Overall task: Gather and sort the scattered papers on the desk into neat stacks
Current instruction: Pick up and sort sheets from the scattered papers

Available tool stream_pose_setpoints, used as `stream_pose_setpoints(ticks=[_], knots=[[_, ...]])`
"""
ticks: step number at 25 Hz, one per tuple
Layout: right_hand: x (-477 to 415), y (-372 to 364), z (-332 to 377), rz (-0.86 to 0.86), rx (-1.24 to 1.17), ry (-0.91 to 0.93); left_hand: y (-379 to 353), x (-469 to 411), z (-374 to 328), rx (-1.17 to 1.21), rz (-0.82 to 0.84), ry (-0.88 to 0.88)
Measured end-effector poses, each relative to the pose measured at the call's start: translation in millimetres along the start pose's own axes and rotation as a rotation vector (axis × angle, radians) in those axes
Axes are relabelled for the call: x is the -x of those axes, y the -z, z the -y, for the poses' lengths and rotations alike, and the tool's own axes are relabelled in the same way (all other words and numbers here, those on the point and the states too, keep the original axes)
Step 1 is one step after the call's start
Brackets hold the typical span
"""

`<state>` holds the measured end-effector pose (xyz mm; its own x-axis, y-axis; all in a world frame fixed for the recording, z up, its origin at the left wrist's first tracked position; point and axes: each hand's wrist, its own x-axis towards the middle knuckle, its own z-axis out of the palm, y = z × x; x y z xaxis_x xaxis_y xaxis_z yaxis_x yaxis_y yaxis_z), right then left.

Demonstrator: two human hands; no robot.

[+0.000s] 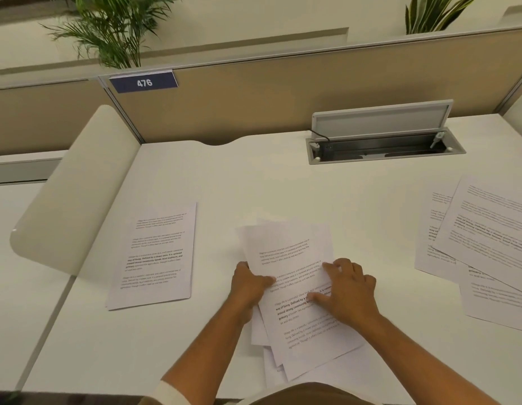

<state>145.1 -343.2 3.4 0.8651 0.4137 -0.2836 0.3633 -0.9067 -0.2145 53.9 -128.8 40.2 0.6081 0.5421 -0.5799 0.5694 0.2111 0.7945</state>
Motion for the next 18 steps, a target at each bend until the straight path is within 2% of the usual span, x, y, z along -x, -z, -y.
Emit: stream_pose_setpoints(ticks=[2,4,6,7,10,14,18], knots=[[-11,8,-6,-0.033,-0.273,-0.105,-2,2,-6,-0.034,0.034,-0.128],[-24,26,-17,-0.032,-0.732,-0.208,5,3,-19,-0.021,0.105,-0.285],[-32,51,-27,0.000,-1.117,-0.135,17,3,-36,0.047,0.189,-0.388],[-34,65,-28,0.032,-1.226,-0.060,23,2,-45,0.096,0.212,-0.411],[-33,103,-15,0.040,-1.278,0.134,31,2,-66,0.124,0.188,-0.457],[-32,128,16,-0.066,-1.271,0.208,19,13,-87,0.110,0.132,-0.557],[-20,163,28,-0.292,-1.351,0.334,18,34,-124,0.173,0.047,-0.782]])
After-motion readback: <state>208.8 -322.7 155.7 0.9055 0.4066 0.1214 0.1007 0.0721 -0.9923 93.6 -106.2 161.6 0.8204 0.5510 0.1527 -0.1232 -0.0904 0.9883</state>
